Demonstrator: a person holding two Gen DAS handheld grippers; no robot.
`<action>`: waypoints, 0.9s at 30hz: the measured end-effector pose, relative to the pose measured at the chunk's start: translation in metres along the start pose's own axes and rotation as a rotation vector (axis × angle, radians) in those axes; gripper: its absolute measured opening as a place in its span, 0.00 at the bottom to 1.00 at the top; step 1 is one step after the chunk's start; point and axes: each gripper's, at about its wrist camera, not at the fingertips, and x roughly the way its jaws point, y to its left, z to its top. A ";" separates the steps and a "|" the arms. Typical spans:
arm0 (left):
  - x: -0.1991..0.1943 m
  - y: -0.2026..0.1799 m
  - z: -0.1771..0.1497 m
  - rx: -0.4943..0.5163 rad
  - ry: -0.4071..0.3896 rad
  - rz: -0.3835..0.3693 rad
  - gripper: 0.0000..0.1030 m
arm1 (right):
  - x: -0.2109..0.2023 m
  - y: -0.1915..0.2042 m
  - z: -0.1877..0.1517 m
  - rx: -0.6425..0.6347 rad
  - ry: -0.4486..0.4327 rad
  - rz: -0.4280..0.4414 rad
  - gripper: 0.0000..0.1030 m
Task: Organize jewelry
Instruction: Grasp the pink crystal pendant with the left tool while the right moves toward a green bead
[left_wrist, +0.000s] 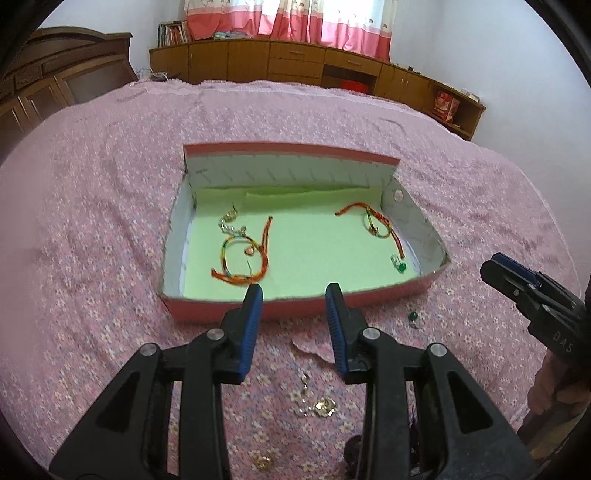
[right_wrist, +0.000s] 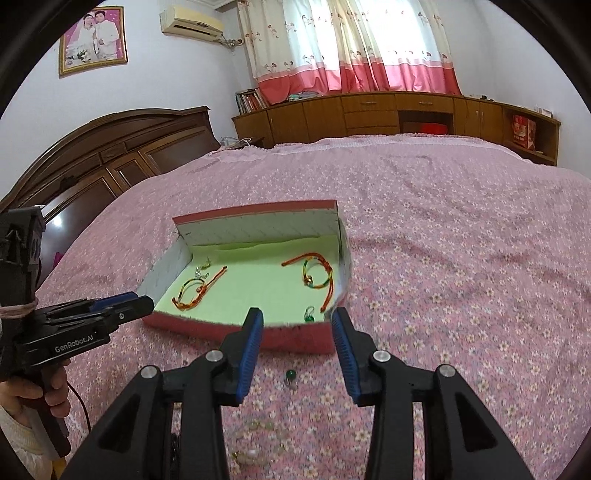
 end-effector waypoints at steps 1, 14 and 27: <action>0.001 -0.001 -0.002 -0.002 0.009 -0.002 0.26 | -0.001 -0.001 -0.002 0.003 0.003 0.001 0.40; 0.026 -0.015 -0.025 -0.011 0.114 -0.027 0.26 | -0.003 -0.023 -0.026 0.058 0.034 -0.012 0.41; 0.050 -0.025 -0.039 -0.019 0.180 -0.027 0.26 | 0.000 -0.044 -0.041 0.116 0.054 -0.009 0.41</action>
